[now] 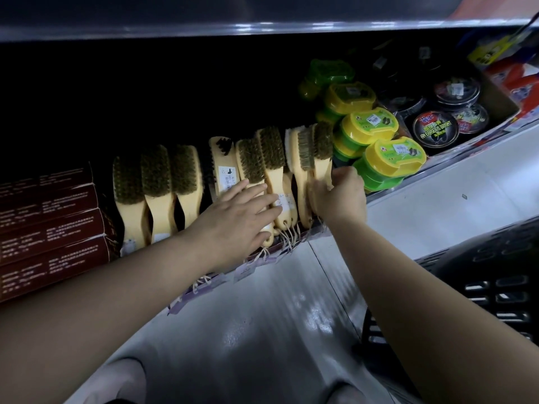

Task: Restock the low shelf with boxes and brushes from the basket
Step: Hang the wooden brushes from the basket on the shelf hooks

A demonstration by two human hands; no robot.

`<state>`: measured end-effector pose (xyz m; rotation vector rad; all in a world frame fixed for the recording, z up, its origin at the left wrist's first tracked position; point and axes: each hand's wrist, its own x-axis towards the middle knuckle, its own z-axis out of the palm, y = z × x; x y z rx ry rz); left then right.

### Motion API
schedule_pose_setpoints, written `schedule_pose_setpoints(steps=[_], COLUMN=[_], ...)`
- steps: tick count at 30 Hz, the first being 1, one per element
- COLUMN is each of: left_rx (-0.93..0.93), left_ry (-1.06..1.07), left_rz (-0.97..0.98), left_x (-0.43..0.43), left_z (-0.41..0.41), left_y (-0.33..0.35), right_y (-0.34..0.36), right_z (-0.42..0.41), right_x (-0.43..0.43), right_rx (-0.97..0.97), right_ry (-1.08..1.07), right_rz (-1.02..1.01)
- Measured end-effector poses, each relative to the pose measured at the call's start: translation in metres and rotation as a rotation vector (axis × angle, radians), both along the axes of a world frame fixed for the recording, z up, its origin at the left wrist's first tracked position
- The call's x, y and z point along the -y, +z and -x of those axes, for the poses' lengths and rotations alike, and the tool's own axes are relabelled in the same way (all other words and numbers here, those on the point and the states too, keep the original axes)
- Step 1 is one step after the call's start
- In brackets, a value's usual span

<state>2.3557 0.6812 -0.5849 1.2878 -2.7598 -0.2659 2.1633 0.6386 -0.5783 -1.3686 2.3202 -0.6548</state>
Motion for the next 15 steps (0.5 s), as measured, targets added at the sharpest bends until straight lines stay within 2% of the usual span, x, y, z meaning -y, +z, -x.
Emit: schedule_pose_setpoints(steps=[3, 9, 12, 15], left_rx=[-0.019, -0.067, -0.080, -0.080], left_ry=[0.005, 0.005, 0.070, 0.141], left_rz=[0.008, 0.041, 0.047, 0.040], left_x=[0.000, -0.013, -0.029, -0.052], left_z=[-0.008, -0.035, -0.055, -0.083], left_y=[0.003, 0.018, 0.028, 0.033], right_y=[-0.007, -0.013, -0.013, -0.009], right_z=[0.001, -0.004, -0.002, -0.004], right_x=[0.004, 0.004, 0.005, 0.003], right_rx=[0.031, 0.030, 0.046, -0.056], right_ry=[0.054, 0.121, 0.096, 0.090], right_rz=[-0.140, -0.121, -0.146, -0.149])
